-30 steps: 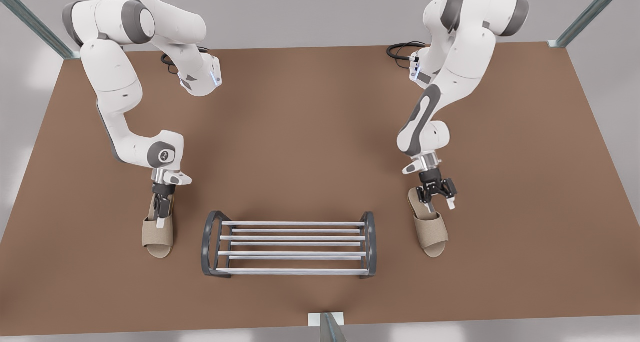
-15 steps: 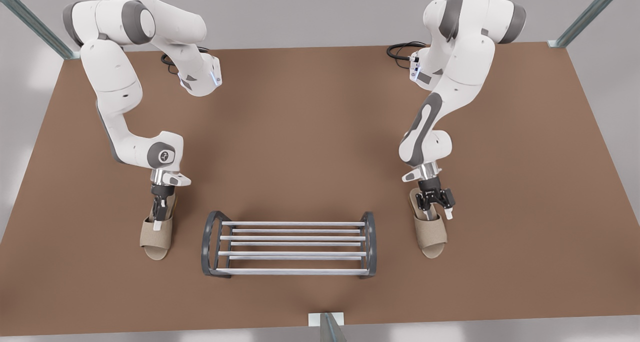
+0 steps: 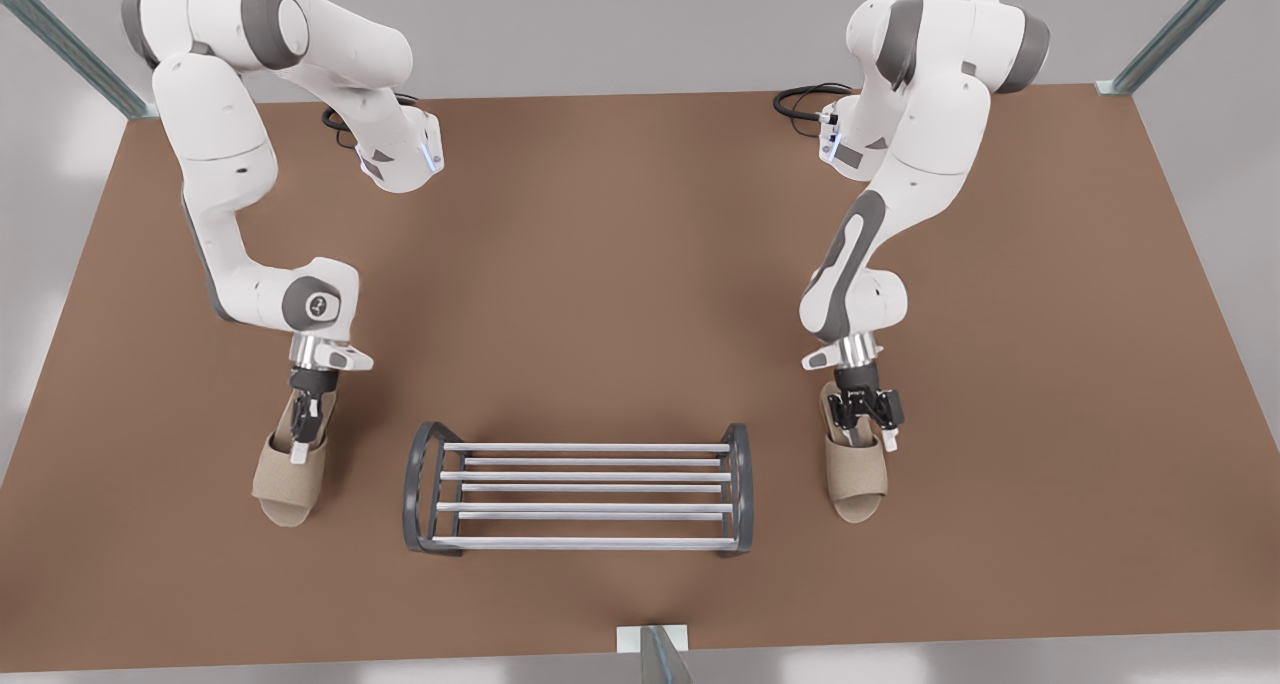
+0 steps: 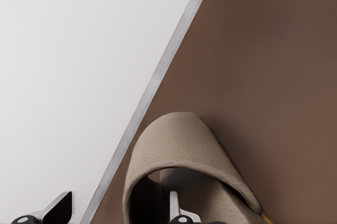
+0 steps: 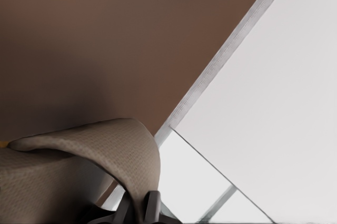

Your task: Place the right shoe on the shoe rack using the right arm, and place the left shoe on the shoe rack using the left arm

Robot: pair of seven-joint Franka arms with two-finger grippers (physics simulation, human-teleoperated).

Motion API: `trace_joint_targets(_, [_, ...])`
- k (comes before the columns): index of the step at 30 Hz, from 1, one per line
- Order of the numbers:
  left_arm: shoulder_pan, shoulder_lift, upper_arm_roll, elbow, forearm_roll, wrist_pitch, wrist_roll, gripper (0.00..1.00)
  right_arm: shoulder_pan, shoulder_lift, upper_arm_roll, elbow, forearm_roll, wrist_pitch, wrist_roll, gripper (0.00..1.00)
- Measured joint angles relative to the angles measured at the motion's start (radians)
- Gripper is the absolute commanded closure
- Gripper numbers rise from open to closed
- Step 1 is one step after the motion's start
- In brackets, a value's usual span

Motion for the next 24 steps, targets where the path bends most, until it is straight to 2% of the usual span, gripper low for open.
trace_joint_targets(6, [-0.001, 0.003, 0.013, 0.058, 0.036, 0.094, 0.008, 0.03, 0.010, -0.228, 0.039, 0.002, 0.001, 0.104, 0.022, 0.79])
trace_joint_targets(9, [0.000, 0.007, 0.021, 0.081, 0.051, 0.134, 0.011, 0.03, 0.025, -0.353, 0.090, 0.011, 0.003, 0.185, 0.060, 0.79])
trace_joint_targets(12, [-0.001, 0.022, 0.026, 0.111, 0.059, 0.166, 0.015, 0.04, 0.083, -0.397, 0.105, 0.056, 0.031, 0.262, 0.093, 0.79])
trace_joint_targets(14, [0.000, 0.031, 0.037, 0.122, 0.063, 0.181, 0.017, 0.10, 0.113, -0.415, 0.123, 0.077, 0.070, 0.310, 0.111, 0.79])
trace_joint_targets(15, [0.000, 0.032, 0.041, 0.124, 0.067, 0.187, 0.018, 0.19, 0.117, -0.422, 0.144, 0.082, 0.096, 0.330, 0.120, 0.79])
trace_joint_targets(17, [0.000, 0.033, 0.045, 0.125, 0.072, 0.198, 0.019, 0.27, 0.125, -0.426, 0.184, 0.086, 0.149, 0.361, 0.136, 0.79])
trace_joint_targets(18, [0.000, 0.033, 0.046, 0.126, 0.074, 0.203, 0.020, 0.27, 0.140, -0.421, 0.194, 0.092, 0.170, 0.373, 0.143, 0.79])
trace_joint_targets(20, [0.000, 0.035, 0.047, 0.126, 0.077, 0.209, 0.021, 0.36, 0.187, -0.391, 0.199, 0.130, 0.216, 0.391, 0.156, 0.79])
trace_joint_targets(24, [0.000, 0.043, 0.047, 0.130, 0.079, 0.217, 0.023, 0.40, 0.280, -0.342, 0.194, 0.202, 0.309, 0.412, 0.178, 0.79])
